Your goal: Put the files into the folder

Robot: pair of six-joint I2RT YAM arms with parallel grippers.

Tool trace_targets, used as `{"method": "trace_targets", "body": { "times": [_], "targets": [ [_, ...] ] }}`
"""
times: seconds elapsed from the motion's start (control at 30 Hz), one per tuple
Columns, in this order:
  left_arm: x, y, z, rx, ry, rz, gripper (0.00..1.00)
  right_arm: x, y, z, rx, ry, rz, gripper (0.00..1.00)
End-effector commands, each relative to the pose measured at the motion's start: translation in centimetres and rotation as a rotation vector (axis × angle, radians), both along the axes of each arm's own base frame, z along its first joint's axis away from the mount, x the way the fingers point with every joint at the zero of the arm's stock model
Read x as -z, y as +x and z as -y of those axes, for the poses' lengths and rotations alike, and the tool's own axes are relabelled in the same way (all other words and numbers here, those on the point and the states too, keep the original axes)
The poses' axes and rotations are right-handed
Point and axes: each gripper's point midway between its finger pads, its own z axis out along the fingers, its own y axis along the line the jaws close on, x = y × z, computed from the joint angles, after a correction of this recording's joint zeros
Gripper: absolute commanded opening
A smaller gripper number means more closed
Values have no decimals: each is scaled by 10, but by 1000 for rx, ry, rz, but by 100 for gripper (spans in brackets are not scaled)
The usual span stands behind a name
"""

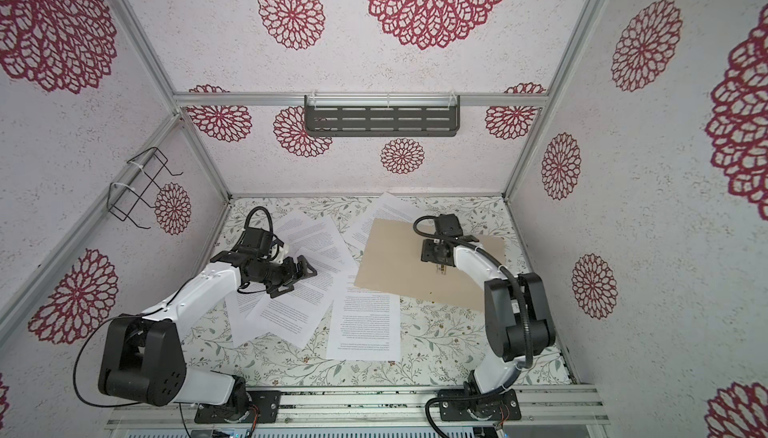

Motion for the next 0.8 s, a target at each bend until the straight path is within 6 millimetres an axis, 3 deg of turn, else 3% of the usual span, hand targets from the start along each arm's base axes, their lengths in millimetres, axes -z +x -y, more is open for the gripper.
{"method": "trace_targets", "body": {
  "times": [0.0,0.17,0.27,0.37,0.6,0.77],
  "targets": [
    [8,0,-28,-129,-18,-19,97,-4,-23,-66,-141,112,-3,63],
    [12,18,-76,-306,-61,19,97,-4,-37,-146,-301,195,13,72],
    [23,22,-86,-309,-21,-9,97,-5,-30,-182,-350,237,15,73],
    [33,22,-82,-307,-46,-44,97,-5,-23,-214,-401,253,12,74],
    [52,10,-85,-355,-35,-108,97,14,-2,-251,-418,256,-21,75],
    [74,-4,-83,-412,-51,-168,97,32,0,-260,-402,214,-73,73]
  ]
}}
